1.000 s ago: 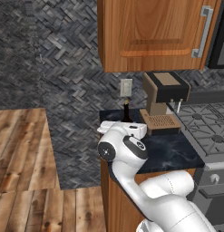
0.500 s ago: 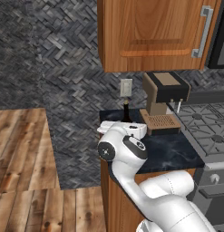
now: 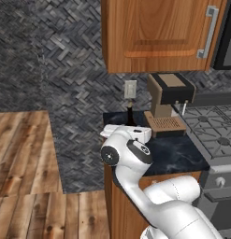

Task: There is a wine glass and glass cup on the dining counter. Place the wine bottle next to the wine glass and the juice bottle next to the glass cup.

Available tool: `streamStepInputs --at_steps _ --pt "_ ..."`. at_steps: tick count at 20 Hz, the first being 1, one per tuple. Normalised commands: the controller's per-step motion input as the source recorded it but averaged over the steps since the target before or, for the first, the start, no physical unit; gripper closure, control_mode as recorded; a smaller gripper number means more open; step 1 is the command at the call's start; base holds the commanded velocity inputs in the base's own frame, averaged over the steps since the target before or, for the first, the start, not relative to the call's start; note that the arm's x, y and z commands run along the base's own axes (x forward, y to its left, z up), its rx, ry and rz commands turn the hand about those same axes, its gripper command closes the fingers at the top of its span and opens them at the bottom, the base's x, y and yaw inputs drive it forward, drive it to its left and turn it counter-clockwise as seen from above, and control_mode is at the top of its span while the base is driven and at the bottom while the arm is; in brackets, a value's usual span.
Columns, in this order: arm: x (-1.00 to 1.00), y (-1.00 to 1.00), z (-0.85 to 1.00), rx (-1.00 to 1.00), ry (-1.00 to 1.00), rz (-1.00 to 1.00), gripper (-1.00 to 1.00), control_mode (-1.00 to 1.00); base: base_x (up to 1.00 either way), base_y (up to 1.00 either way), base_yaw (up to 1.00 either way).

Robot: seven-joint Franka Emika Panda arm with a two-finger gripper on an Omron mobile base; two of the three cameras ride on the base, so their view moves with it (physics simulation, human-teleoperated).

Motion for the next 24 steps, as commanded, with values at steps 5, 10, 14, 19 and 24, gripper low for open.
streamStepInputs --at_steps 5,10,14,19,24 --pt "0.0 0.0 0.0 0.0 0.0 0.0 1.0 1.0 -0.66 0.2 0.16" --pt "0.0 0.0 0.0 0.0 0.0 0.0 1.0 1.0 -0.32 0.23 0.6" --pt "0.0 0.0 0.0 0.0 0.0 0.0 1.0 1.0 -0.04 0.16 0.97" --pt "0.0 0.0 0.0 0.0 0.0 0.0 1.0 1.0 -0.03 0.0 1.0" --pt "0.0 0.0 0.0 0.0 0.0 0.0 1.0 1.0 0.0 0.0 1.0"
